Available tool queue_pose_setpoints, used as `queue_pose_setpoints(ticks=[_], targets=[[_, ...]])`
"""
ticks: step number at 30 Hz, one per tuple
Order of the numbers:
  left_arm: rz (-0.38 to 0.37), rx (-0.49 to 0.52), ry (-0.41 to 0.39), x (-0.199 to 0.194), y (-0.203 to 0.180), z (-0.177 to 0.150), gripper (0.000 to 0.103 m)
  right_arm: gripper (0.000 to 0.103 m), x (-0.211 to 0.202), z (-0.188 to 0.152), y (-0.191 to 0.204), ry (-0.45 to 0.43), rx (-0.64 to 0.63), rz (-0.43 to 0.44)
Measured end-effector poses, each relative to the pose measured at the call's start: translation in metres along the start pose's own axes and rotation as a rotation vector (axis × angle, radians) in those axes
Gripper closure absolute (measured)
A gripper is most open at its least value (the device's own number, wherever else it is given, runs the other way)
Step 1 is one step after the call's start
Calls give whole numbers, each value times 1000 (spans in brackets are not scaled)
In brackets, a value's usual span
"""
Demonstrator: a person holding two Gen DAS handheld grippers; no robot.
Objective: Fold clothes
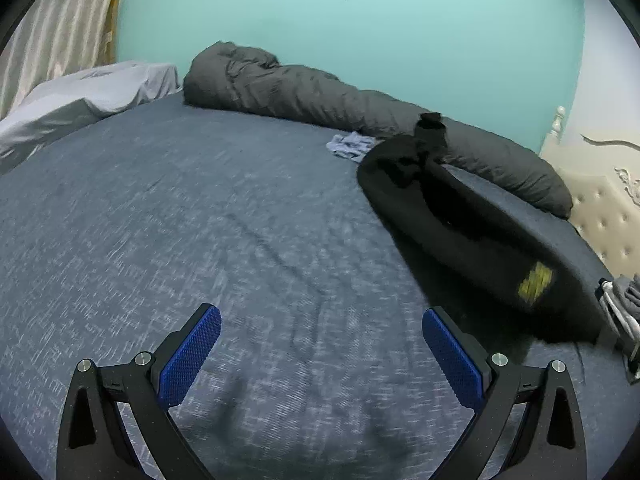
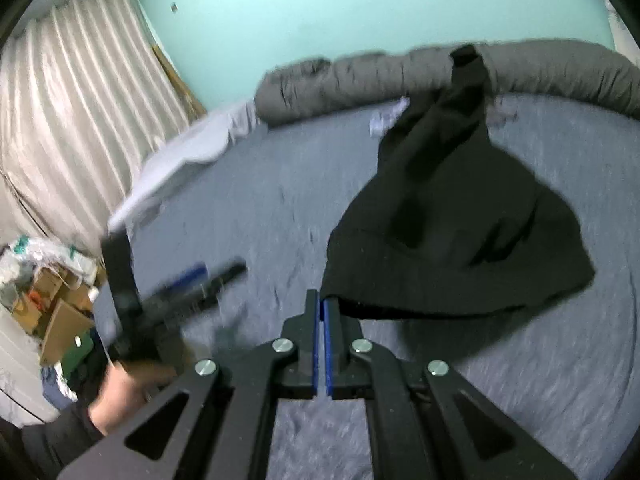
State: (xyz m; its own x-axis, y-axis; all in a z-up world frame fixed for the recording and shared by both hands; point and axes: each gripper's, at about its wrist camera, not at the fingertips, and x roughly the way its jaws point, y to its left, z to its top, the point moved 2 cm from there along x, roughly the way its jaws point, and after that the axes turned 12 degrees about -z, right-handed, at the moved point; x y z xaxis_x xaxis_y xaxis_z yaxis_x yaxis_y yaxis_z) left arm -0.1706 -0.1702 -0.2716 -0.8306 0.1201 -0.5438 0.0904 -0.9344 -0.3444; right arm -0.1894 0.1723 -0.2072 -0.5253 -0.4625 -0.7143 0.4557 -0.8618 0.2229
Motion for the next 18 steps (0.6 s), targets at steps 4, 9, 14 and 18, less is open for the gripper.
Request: queue_pose_setpoints(ticks=[4, 9, 14, 18], targets=[[-1, -25, 20, 2, 11, -2, 0, 100, 24, -13, -14, 85, 34, -51], [-5, -38, 28, 1, 18, -2, 0, 70, 13, 1, -47, 44, 45, -141], [-11, -36, 51, 8, 15, -7, 0, 37, 24, 21, -102, 21, 49, -332], [-15, -19, 63, 14, 7, -10, 0, 31, 62, 46, -143, 70, 87, -407]])
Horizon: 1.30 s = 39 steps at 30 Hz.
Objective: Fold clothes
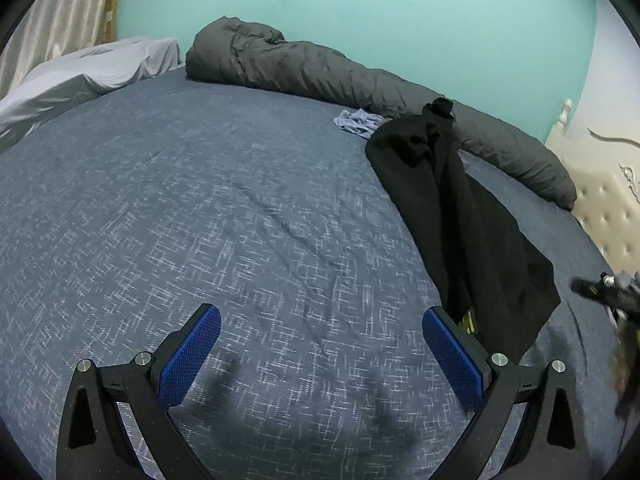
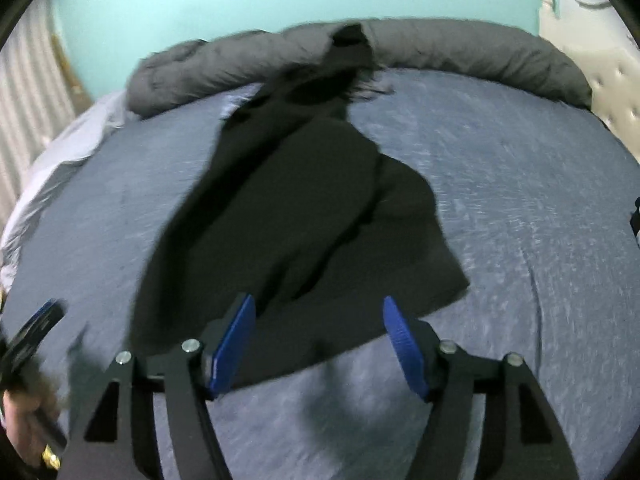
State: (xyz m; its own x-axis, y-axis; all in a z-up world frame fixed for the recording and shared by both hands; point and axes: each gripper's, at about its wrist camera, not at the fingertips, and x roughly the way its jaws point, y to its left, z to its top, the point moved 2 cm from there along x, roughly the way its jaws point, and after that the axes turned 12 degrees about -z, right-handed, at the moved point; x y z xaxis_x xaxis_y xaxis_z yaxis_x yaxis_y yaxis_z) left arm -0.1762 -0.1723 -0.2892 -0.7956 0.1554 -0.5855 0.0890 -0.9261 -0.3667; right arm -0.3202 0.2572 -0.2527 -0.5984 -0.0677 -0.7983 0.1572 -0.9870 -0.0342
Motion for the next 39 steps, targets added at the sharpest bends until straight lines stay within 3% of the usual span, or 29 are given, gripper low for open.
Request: queue_pose_setpoints(ticks=[5, 10, 11, 12, 13, 15, 17, 21, 26, 30, 35, 37, 39], targets=[[0, 9, 27, 10, -4, -2, 0, 28, 52, 31, -1, 61, 19, 9], [5, 12, 45, 18, -4, -3, 0, 29, 90, 43, 25, 115, -32, 27], [3, 10, 48, 19, -4, -3, 0, 36, 97, 41, 32, 132, -55, 17], [1, 8, 51, 20, -4, -3, 0, 51, 102, 38, 36, 139, -73, 5], [0, 8, 53, 20, -4, -3, 0, 60, 104, 35, 37, 142, -75, 8], [2, 15, 53, 21, -5, -3, 0, 88, 105, 31, 35, 136, -59, 37], [2, 15, 55, 21, -5, -3, 0, 97, 97, 30, 33, 116, -60, 50], [7, 7, 48, 20, -3, -2, 0, 99, 59, 35, 17, 27, -51, 67], [14, -8, 39, 17, -1, -2, 0, 100, 2, 37, -35, -66, 52, 80], [17, -4, 41, 16, -2, -3, 0, 100, -30, 17, -95, -86, 130, 7], [12, 2, 41, 17, -4, -4, 0, 100, -20, -32, -164, 49, 164, -172], [8, 2, 46, 19, -4, -4, 0, 100, -4, -49, -182, 161, 206, -169], [6, 4, 50, 20, -5, -4, 0, 95, -4, -51, -177, 174, 184, -174]])
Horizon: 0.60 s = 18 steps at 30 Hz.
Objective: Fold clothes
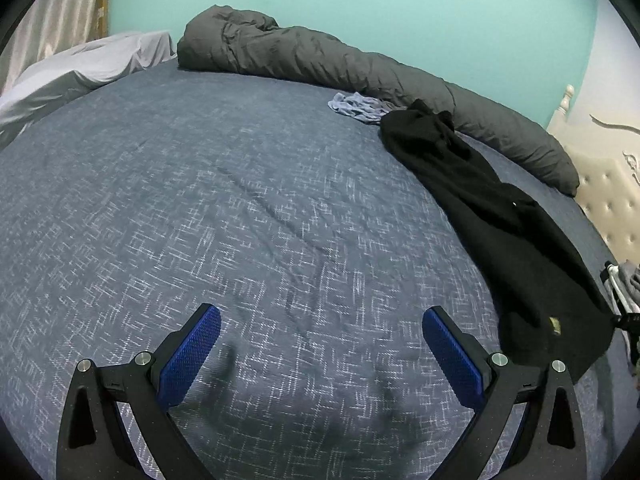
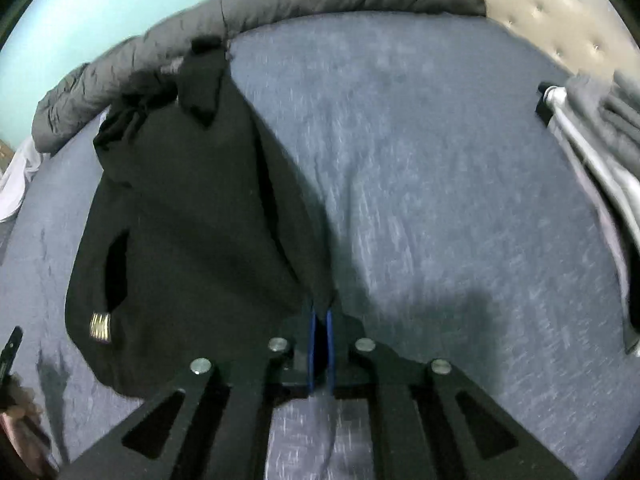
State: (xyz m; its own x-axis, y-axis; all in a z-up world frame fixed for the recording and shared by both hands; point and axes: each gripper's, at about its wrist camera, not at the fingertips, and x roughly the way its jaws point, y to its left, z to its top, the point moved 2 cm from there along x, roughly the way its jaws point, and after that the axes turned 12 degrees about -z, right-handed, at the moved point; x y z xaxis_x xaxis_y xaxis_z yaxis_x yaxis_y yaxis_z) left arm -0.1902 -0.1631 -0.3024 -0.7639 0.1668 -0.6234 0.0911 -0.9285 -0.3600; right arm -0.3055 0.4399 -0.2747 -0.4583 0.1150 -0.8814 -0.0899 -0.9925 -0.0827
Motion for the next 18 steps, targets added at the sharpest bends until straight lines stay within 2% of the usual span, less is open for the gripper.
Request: queue_pose_setpoints(ticks=[1, 2, 3, 5, 7, 9, 11, 14, 18], targets=[[0, 0, 1, 1, 0, 0, 0, 92, -7, 3, 4, -30, -24, -19], [-1, 1, 1, 2, -1, 1, 0, 84, -15, 7, 8, -64, -39, -35], [-1, 2, 2, 3, -1, 1, 0, 66, -25, 12, 15, -112, -51, -41], [-2, 5, 6, 5, -3, 0, 0, 52, -38, 22, 31, -170, -71, -8], [-5, 11, 11, 7, -5, -1, 0, 51, -41, 35, 57, -187, -115, 49], [-5, 21, 13, 8, -9, -1, 0, 41, -39, 45, 86, -186, -167, 82], [-6, 25, 16, 9, -10, -3, 0, 38, -30, 53, 118, -174, -228, 118], [-16, 28, 31, 13, -14, -5, 0, 33, -10, 63, 157, -157, -274, 135], [-34, 36, 51, 17, -19, -8, 0, 32, 5, 80, 193, -151, -312, 126]])
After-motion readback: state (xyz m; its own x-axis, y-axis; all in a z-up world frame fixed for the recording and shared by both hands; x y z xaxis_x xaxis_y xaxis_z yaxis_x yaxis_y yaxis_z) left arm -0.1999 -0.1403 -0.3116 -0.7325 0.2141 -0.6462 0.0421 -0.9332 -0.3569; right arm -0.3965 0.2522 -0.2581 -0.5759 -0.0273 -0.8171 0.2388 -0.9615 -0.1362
